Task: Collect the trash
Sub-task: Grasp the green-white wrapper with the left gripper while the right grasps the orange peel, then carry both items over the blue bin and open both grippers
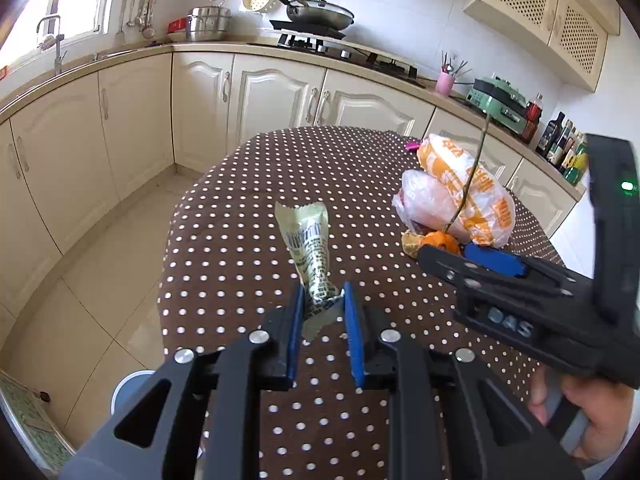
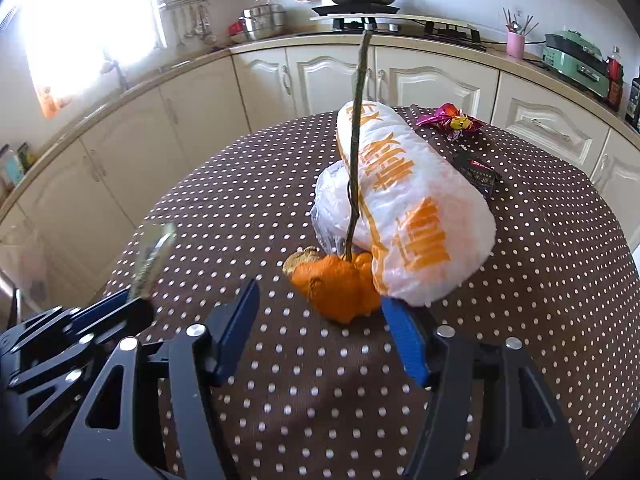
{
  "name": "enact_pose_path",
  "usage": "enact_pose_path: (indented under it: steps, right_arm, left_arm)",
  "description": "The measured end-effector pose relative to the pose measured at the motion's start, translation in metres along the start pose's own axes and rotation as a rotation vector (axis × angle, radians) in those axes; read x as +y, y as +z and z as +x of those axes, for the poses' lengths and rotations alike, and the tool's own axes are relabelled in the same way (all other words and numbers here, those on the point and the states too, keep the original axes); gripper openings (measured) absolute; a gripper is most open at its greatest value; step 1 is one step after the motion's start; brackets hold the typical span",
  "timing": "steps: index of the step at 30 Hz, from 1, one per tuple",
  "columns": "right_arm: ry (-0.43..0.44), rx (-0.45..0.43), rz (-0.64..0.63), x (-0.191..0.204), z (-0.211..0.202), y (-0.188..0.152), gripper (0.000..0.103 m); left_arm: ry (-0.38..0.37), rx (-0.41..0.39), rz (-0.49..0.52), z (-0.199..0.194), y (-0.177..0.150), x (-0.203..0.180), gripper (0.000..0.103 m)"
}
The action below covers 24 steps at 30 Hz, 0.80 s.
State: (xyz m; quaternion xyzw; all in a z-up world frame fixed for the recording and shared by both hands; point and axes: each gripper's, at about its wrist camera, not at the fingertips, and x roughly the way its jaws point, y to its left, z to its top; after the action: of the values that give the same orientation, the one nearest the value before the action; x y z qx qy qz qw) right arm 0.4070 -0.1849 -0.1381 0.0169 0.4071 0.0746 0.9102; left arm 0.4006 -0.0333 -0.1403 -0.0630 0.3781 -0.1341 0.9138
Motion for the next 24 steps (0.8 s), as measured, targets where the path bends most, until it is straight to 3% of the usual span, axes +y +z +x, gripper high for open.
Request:
enact_pose_path:
  steps: [3, 6, 7, 15, 24]
  right_arm:
    - [-0.028, 0.013, -0.006, 0.001, 0.006, 0.001, 0.036]
    - [-0.024, 0.010, -0.012, -0.002, 0.005, -0.001, 0.032]
    - [-0.025, 0.007, -0.013, -0.002, 0.004, -0.001, 0.025]
    - [-0.010, -0.005, -0.025, 0.001, -0.014, -0.017, 0.024]
    - [0.080, -0.043, -0.055, 0.036, -0.045, -0.030, 0.024]
  left_arm:
    - [-0.019, -0.005, -0.006, -0.002, -0.001, 0.005, 0.019]
    - [-0.038, -0.008, -0.007, -0.004, -0.002, 0.005, 0.019]
    - [-0.043, -0.010, -0.007, -0.005, -0.001, 0.006, 0.019]
    - [-0.079, -0.035, -0.013, -0.021, -0.005, 0.007, 0.019]
    - [-0.069, -0.073, -0.055, -0.057, -0.021, 0.030, 0.019]
